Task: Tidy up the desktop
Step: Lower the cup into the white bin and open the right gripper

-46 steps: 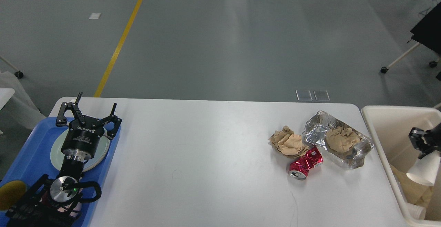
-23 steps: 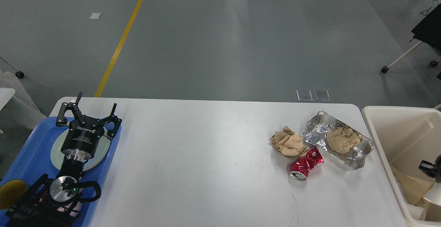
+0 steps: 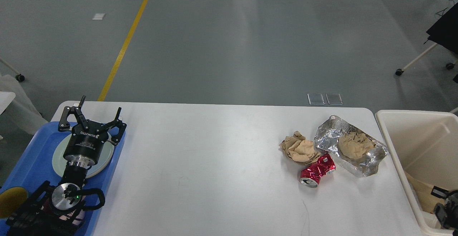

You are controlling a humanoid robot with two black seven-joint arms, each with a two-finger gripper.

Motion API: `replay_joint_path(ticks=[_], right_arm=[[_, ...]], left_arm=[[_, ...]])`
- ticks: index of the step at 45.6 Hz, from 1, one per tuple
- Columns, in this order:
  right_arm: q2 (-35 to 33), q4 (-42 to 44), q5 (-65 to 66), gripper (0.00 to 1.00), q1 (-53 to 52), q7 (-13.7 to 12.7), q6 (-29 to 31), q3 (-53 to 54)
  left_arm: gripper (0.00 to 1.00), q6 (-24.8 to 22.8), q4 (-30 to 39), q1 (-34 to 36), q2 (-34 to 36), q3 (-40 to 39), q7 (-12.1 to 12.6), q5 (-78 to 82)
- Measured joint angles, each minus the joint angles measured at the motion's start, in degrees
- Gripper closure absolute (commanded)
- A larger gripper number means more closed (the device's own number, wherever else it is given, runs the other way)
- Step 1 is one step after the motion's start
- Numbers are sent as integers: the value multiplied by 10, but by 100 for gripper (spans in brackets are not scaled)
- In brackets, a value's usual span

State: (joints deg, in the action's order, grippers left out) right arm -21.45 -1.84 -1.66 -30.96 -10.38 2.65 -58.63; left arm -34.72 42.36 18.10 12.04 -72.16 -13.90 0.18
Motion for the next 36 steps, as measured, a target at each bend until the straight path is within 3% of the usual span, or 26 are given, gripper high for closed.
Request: replay_joint_path(ticks=[2, 3, 36], right_arm=[[0, 0, 0, 2, 0, 0, -3, 0], [0, 0, -1, 0, -1, 0, -6, 1], [-12, -42, -2, 0, -50, -1, -5, 21]], left_arm=[[3, 0, 0, 0, 0, 0, 0, 0], [3, 0, 0, 0, 0, 0, 0, 0], [3, 0, 0, 0, 0, 0, 0, 0]])
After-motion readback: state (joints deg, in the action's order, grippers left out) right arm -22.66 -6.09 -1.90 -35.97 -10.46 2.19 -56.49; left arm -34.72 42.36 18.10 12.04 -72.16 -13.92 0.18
